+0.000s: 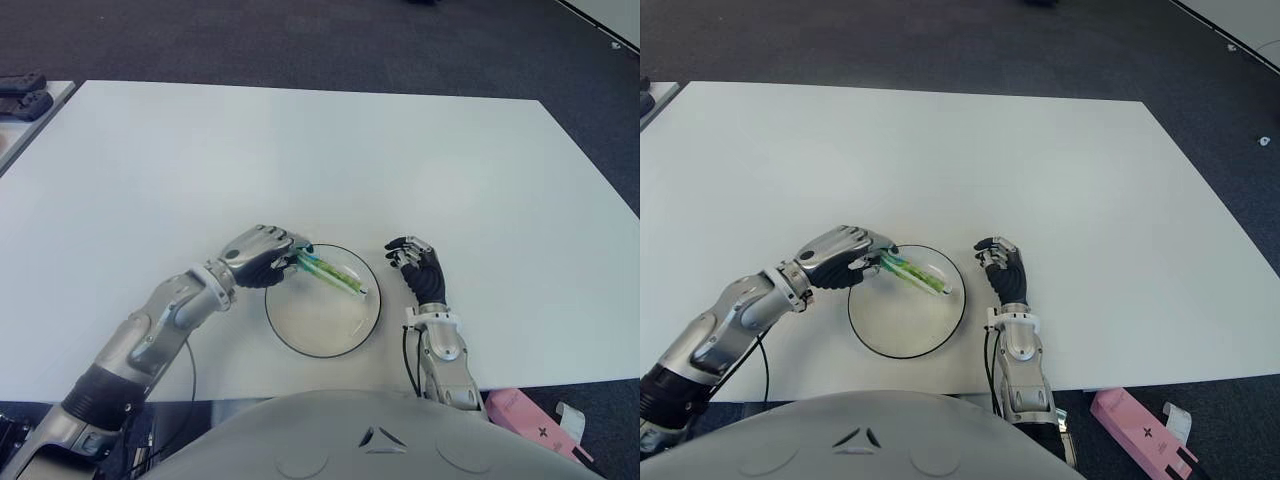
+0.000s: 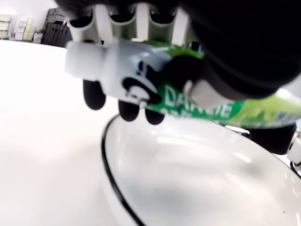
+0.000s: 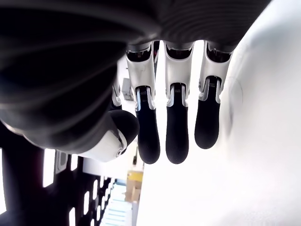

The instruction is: Put the toothpaste on the table into the plate.

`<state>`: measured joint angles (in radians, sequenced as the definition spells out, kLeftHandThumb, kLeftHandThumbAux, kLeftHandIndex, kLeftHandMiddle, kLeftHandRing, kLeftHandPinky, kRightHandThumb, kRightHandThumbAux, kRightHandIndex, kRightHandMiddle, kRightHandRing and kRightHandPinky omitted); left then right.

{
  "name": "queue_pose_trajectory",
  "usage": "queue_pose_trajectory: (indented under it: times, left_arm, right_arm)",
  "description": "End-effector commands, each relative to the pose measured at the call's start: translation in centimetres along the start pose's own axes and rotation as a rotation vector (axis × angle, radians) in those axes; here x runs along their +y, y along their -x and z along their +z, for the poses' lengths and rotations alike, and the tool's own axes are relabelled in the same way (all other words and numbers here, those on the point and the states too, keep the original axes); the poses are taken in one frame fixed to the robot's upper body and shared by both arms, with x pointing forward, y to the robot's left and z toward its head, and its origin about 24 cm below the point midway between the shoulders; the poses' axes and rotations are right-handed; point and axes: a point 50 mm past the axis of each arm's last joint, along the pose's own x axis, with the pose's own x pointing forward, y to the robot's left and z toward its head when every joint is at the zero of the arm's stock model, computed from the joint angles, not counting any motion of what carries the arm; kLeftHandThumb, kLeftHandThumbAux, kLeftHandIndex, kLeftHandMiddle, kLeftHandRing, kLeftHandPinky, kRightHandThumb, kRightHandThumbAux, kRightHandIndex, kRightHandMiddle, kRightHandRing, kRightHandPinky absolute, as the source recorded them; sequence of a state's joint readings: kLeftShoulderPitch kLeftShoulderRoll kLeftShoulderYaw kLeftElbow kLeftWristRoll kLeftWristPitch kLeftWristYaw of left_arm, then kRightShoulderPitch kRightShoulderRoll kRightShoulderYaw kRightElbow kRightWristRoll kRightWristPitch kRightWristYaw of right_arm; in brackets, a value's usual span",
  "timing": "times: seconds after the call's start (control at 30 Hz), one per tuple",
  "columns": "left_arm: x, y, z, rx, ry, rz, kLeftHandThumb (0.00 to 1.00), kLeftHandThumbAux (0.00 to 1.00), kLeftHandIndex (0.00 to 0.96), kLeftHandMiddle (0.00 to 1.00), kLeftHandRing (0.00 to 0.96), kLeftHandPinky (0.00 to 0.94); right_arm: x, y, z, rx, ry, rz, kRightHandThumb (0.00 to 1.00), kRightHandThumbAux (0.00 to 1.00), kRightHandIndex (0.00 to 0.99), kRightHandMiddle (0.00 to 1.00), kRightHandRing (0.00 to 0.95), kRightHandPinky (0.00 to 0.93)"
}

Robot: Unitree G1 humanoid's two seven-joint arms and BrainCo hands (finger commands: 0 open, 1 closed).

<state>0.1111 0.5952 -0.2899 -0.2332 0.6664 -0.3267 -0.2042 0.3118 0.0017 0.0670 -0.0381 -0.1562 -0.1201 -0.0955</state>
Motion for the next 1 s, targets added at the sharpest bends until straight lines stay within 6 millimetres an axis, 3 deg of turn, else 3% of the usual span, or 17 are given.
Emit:
queue_pose_trajectory:
  times: [0.03,0.47,1.0]
  left_arm:
    - [1.4,0.4,0.2,-0.022,-0.002,0.043,0.471,0.395,0.025,0.02,0.028,0.147]
    - [1.7,1.1,0.1,0.021,0.093,0.095,0.208,0.43,0.0,0.0,0.0,0.029]
    - [1.9,1.5,-0.2,0.041,0.125,0.141,0.154,0.43,0.0,0.0,0.0,0.023]
  right_arm:
    - [0.0,0.1,-0.3,0.029,0.01,0.005,0.71,0.728,0.427,0.458,0.46,0.466]
    - [0.0,0.0,-0.3,0.041,-0.004,-0.009,0.71,0.727,0.427,0.465,0.466,0.476]
    - [0.0,0.0,-0.2,0.022,-0.027,-0.004,0.71,0.727,0.427,0.462,0.465,0.475]
